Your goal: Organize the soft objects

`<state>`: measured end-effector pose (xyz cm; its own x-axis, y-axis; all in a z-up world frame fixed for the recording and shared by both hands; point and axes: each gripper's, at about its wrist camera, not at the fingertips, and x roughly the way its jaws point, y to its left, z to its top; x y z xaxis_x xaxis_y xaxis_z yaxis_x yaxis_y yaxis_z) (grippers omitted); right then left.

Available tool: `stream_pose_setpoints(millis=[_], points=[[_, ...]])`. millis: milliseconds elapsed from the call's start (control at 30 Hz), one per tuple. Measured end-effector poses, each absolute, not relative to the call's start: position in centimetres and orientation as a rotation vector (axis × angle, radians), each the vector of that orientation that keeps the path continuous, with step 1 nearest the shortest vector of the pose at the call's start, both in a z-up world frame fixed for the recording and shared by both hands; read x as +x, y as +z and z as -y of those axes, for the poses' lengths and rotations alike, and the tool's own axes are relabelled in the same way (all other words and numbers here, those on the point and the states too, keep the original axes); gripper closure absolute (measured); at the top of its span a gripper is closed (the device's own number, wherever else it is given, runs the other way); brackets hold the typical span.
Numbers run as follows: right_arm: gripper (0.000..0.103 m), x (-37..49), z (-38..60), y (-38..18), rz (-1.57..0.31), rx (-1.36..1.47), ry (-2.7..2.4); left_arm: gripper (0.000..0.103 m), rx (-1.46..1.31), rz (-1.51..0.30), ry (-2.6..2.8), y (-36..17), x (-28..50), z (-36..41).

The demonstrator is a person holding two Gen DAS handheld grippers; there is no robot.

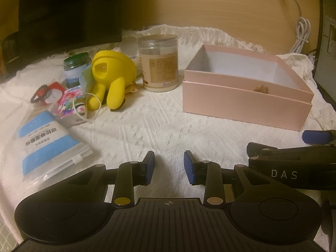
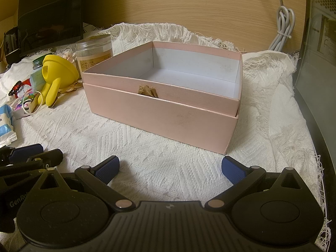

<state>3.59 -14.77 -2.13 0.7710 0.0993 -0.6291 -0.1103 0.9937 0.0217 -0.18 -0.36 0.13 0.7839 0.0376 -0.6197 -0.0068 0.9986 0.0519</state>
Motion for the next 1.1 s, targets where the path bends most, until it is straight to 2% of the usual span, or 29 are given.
stream_pose_setpoints(millis=[933,1100], points=[[0.000,3.6,14.9,-2.2,-0.682,-0.018,0.115,0.068,0.031,-0.682,0.012,0.2,-0.1,0.1],[0.000,4.1,15.1,-1.8,-0.738,-0.029,0.149,0.069,-0.116,-0.737,-0.102,1.5,0.0,-2.2]])
